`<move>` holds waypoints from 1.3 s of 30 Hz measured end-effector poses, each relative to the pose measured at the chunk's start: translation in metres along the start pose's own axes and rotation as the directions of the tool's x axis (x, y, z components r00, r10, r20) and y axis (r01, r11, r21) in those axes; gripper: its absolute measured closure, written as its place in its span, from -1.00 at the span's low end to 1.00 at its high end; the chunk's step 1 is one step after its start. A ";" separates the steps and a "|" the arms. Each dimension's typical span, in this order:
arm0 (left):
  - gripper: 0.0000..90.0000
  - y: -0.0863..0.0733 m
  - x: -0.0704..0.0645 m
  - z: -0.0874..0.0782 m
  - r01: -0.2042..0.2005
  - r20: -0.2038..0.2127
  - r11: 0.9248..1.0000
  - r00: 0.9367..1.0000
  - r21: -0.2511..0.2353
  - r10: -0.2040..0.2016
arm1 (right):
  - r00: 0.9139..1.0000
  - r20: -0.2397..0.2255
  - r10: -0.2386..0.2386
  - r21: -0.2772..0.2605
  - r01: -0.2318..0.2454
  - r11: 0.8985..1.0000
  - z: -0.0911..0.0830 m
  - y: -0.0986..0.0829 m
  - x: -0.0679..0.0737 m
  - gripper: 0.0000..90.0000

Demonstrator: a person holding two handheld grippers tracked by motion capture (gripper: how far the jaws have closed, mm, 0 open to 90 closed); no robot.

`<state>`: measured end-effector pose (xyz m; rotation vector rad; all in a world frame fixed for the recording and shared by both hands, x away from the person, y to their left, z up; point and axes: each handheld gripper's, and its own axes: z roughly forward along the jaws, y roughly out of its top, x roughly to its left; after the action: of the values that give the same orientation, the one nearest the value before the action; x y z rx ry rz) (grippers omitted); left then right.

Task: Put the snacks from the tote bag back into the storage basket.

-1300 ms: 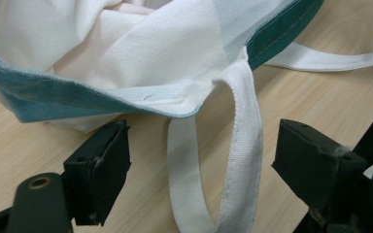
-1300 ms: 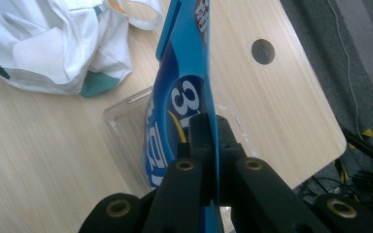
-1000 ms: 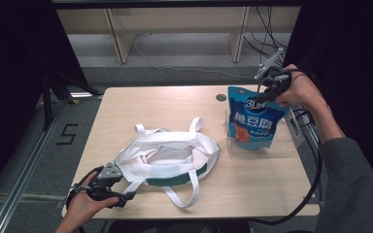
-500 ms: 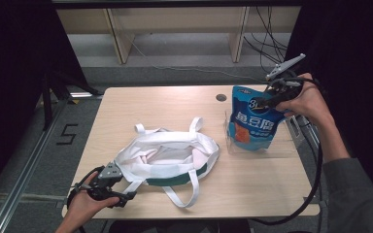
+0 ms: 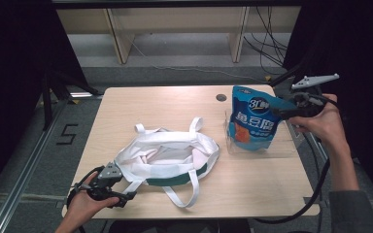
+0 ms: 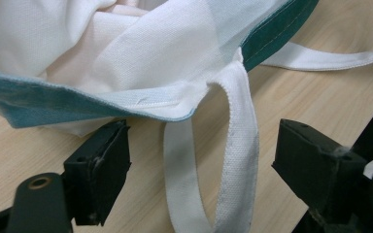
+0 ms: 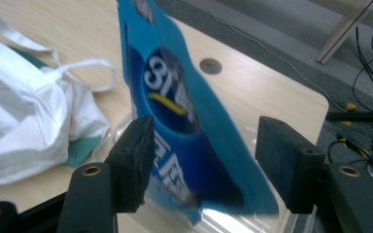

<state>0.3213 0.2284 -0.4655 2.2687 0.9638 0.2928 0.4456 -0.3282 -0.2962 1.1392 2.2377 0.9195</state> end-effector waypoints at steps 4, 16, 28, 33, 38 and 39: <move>-0.56 0.000 0.001 -0.001 -0.011 0.002 1.000 1.000 0.002 0.011 | 0.999 0.013 0.034 0.011 -0.034 0.999 -0.006 -0.016 0.000 -0.12; -0.56 0.000 0.001 -0.001 -0.012 0.003 1.000 1.000 0.002 0.012 | 0.996 0.015 0.084 0.049 -0.085 0.995 0.003 -0.058 -0.001 0.08; -0.56 0.000 0.000 0.000 -0.006 0.014 1.000 1.000 0.008 0.006 | 0.997 -0.033 0.064 0.035 -0.062 0.997 0.025 -0.071 0.002 1.00; -0.56 0.000 0.000 0.000 -0.026 0.016 1.000 1.000 0.016 0.026 | 0.998 -0.030 0.052 0.033 -0.051 0.998 0.037 -0.069 0.000 1.00; -0.56 0.000 0.000 0.000 -0.030 0.016 0.999 0.999 0.021 0.030 | 0.999 -0.004 0.038 0.039 -0.038 0.999 0.041 -0.069 -0.003 1.00; -0.56 0.000 0.000 0.000 -0.030 0.017 0.999 0.999 0.021 0.030 | 0.999 0.001 0.035 0.037 -0.035 0.999 0.042 -0.070 -0.005 1.00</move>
<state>0.3213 0.2286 -0.4654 2.3028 0.9289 0.2780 0.4396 -0.3471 -0.3755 1.1983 2.2496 0.8946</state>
